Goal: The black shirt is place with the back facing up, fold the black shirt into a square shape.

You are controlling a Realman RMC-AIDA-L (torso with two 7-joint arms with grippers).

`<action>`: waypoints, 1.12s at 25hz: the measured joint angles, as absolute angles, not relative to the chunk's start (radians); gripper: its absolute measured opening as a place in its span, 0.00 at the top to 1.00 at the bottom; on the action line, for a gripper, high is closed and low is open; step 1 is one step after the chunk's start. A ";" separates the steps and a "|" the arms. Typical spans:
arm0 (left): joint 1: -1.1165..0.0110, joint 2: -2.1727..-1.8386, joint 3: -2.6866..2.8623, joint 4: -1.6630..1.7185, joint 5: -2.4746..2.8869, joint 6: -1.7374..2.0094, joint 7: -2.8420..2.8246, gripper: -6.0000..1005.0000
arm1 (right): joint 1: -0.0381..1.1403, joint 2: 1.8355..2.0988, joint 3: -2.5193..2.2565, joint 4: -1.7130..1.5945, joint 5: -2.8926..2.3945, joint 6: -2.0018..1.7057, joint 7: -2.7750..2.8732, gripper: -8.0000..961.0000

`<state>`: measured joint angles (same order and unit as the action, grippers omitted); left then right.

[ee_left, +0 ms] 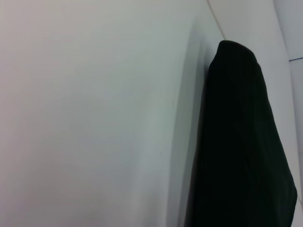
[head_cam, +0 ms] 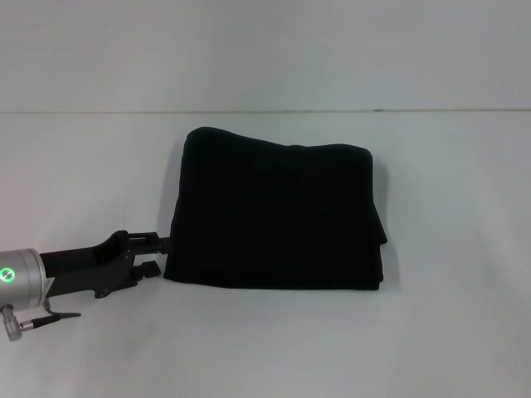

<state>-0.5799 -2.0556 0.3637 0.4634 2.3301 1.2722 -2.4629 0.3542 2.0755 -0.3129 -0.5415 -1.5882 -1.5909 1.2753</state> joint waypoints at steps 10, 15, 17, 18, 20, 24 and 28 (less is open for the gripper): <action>-0.583 -2.060 0.391 0.451 2.330 1.259 -2.462 0.48 | 0.354 2.075 -0.313 -0.541 -1.589 -1.591 1.275 0.11; -0.590 -2.062 0.393 0.439 2.329 1.254 -2.461 0.48 | 0.351 2.074 -0.313 -0.541 -1.589 -1.591 1.275 0.11; -0.592 -2.062 0.393 0.437 2.325 1.250 -2.460 0.48 | 0.351 2.074 -0.313 -0.540 -1.589 -1.591 1.276 0.11; -0.593 -2.062 0.393 0.437 2.324 1.249 -2.460 0.48 | 0.351 2.074 -0.313 -0.540 -1.589 -1.591 1.276 0.11; -0.593 -2.062 0.393 0.436 2.323 1.247 -2.460 0.48 | 0.351 2.074 -0.313 -0.539 -1.589 -1.591 1.276 0.11; -0.594 -2.062 0.393 0.435 2.322 1.248 -2.460 0.48 | 0.350 2.073 -0.313 -0.532 -1.589 -1.591 1.274 0.11; -0.594 -2.063 0.393 0.435 2.322 1.254 -2.457 0.48 | 0.350 2.072 -0.313 -0.531 -1.588 -1.591 1.274 0.11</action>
